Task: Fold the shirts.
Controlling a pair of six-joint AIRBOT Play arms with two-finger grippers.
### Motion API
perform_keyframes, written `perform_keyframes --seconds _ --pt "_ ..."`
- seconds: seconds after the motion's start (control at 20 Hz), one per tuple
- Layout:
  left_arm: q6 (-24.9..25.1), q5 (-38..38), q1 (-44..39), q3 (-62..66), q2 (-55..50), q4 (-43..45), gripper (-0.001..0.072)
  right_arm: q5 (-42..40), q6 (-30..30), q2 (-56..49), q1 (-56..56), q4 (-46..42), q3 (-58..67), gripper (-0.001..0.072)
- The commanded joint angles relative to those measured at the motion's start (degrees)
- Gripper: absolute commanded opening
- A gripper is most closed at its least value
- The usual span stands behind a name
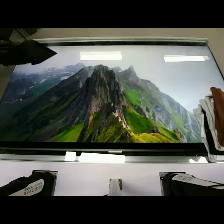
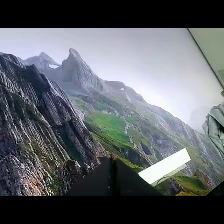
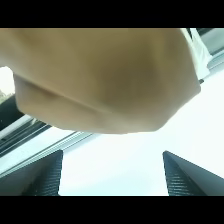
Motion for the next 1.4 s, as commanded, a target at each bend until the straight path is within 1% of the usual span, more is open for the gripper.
perform_keyframes --seconds 0.0,0.05,0.1,0.15,0.25,0.3,0.35,0.4,0.45,0.5,0.55,0.6,0.65,0.7,0.8,0.85,0.9,1.35 --pt "-0.04 0.35 -0.07 0.0 -0.02 0.02 0.0036 -3.45 -3.54 0.17 0.28 -0.81 0.48 0.0691" --pt "-0.24 0.68 -0.04 0.0 -0.04 0.09 0.0036 -6.12 -4.24 0.17 0.72 1.33 3.21 0.069" --pt "-1.51 0.87 -0.13 0.17 -0.11 0.94 0.0034 -10.29 -5.29 0.15 1.99 3.52 7.21 0.0688" --pt "-3.67 0.83 -0.85 0.96 -0.35 4.74 0.0034 -15.5 -6.08 0.17 4.17 5.49 11.5 0.0686" --pt "-9.97 -0.37 -4.92 4.37 -2.03 22.53 0.0033 -24.06 -8.2 0.13 11.89 6.88 18.27 0.0649" --pt "-13.62 -2.64 -7.76 6.47 -3.72 33.75 0.0033 -26.45 -9.14 0.13 17.03 6.86 19.65 0.0649" --pt "-17.2 -5.68 -10.19 8.0 -5.57 43.04 0.0034 -27.19 -8.39 -0.22 22.64 7.5 19.74 0.0649" --pt "-19.82 -9.18 -12.24 8.7 -7.43 49.96 0.0037 -25.9 -6.51 -1.31 27.89 8.44 19.71 0.065" --pt "-21.14 -12.81 -13.6 8.68 -9.01 53.07 0.0131 -23.71 -5.11 -2.95 32.94 9.01 19.71 0.0653" --pt "-22.84 -16.68 -14.05 8.66 -10.27 53.13 0.0416 -20.55 -4.5 -4.9 38.07 8.72 19.71 0.0657" --pt "-25.2 -20.98 -14.47 8.37 -11.23 52.78 0.0673 -16.98 -3.72 -6.8 42.42 8.26 19.71 0.0674" --pt "-25.33 -24.13 -15.13 7.08 -11.34 52.52 0.0683 -14.08 -2.6 -8.48 45.75 7.41 19.71 0.0683" --pt "-25.24 -24.26 -16.24 4.66 -10.43 52.52 0.0678 -10.99 -1.22 -10.19 48.65 6.27 19.71 0.0683" --pt "-25.07 -22.43 -17.46 1.84 -8.98 52.54 0.0665 -7.39 -0.44 -11.63 50.69 5.2 19.71 0.0683" --pt "-25.77 -17.9 -20.0 -4.85 -5.49 52.54 0.0665 0.63 0.63 -13.53 53.22 4.07 19.71 0.0684" --pt "-27.19 -17.59 -20.87 -6.67 -4.87 52.57 0.0665 0.57 2.99 -13.55 53.86 4.24 19.67 0.069" --pt "-27.98 -17.73 -21.38 -7.1 -5.01 52.57 0.0665 0.52 4.02 -13.27 53.96 4.24 19.67 0.069" --pt "-27.89 -17.68 -21.11 -7.1 -5.42 52.68 0.0666 0.42 3.78 -12.35 53.94 3.82 19.67 0.068"
